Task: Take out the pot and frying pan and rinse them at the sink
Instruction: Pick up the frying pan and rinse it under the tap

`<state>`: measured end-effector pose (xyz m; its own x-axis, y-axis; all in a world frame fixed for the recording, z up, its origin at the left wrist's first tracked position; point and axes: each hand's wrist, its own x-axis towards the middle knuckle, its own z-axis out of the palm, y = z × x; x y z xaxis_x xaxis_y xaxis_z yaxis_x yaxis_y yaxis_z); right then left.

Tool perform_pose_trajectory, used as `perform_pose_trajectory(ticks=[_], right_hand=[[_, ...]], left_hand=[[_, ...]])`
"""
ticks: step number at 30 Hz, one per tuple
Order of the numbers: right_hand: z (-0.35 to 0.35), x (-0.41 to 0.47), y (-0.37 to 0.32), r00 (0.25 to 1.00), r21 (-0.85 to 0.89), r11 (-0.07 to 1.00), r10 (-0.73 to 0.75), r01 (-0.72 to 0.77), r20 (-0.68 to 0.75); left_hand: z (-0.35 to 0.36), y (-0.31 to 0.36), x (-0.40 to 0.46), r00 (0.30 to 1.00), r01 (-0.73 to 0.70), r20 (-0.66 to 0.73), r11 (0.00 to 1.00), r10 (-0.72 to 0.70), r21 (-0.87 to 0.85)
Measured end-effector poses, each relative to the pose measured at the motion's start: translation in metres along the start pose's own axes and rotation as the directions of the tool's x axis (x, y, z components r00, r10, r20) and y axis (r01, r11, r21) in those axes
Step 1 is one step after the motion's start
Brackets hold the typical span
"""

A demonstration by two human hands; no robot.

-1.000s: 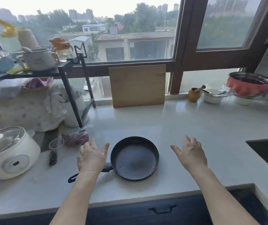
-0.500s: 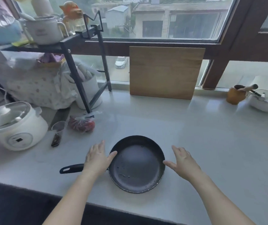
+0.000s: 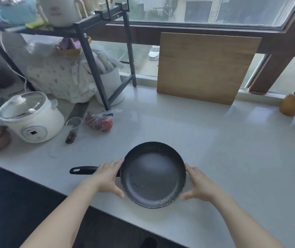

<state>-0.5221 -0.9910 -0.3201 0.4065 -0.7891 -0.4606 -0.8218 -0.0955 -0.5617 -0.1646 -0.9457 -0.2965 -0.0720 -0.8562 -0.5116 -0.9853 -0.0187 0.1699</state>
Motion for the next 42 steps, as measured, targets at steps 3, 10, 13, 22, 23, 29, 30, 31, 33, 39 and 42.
perform_pose_trajectory(ticks=[3, 10, 13, 22, 23, 29, 30, 31, 33, 39, 42], right_hand=[[0.008, 0.007, 0.001, 0.997, 0.102, 0.993, -0.055, 0.060, -0.047], [0.010, 0.003, -0.005, 0.984, 0.247, 0.955, -0.142, 0.164, -0.107], [0.006, -0.003, -0.006, 0.987, 0.266, 0.955, -0.106, 0.135, -0.124], [-0.027, -0.052, 0.023, 0.937, 0.348, 0.937, 0.098, 0.027, -0.335], [-0.031, -0.066, 0.031, 0.925, 0.369, 0.929, 0.133, 0.009, -0.356], [-0.043, -0.172, 0.092, 0.795, 0.483, 0.869, 0.366, -0.106, -0.484], [-0.042, -0.193, 0.103, 0.769, 0.503, 0.855, 0.403, -0.124, -0.496], [-0.041, -0.214, 0.114, 0.742, 0.520, 0.842, 0.441, -0.146, -0.505], [-0.042, -0.257, 0.132, 0.690, 0.551, 0.813, 0.510, -0.191, -0.514], [-0.034, -0.379, 0.203, 0.519, 0.639, 0.712, 0.679, -0.292, -0.520], [-0.027, -0.442, 0.240, 0.432, 0.673, 0.670, 0.731, -0.313, -0.528]], left_hand=[[0.003, -0.004, 0.006, 0.999, -0.030, -0.033, 0.999, 0.031, 0.011], [0.004, -0.004, 0.017, 0.981, -0.153, -0.126, 0.987, 0.145, -0.053], [-0.006, -0.001, 0.024, 0.972, -0.205, -0.129, 0.977, 0.196, -0.060], [-0.080, 0.072, 0.070, 0.891, -0.434, -0.114, 0.898, 0.439, 0.071], [-0.085, 0.090, 0.076, 0.878, -0.461, -0.100, 0.882, 0.469, 0.092], [-0.092, 0.230, 0.090, 0.739, -0.657, -0.005, 0.721, 0.674, 0.221], [-0.090, 0.257, 0.088, 0.709, -0.688, 0.014, 0.687, 0.705, 0.236], [-0.086, 0.283, 0.085, 0.681, -0.714, 0.031, 0.654, 0.732, 0.250], [-0.078, 0.335, 0.078, 0.631, -0.757, 0.062, 0.597, 0.773, 0.267], [-0.038, 0.492, 0.046, 0.491, -0.852, 0.149, 0.438, 0.858, 0.285], [-0.007, 0.569, 0.024, 0.414, -0.891, 0.186, 0.354, 0.891, 0.285]])
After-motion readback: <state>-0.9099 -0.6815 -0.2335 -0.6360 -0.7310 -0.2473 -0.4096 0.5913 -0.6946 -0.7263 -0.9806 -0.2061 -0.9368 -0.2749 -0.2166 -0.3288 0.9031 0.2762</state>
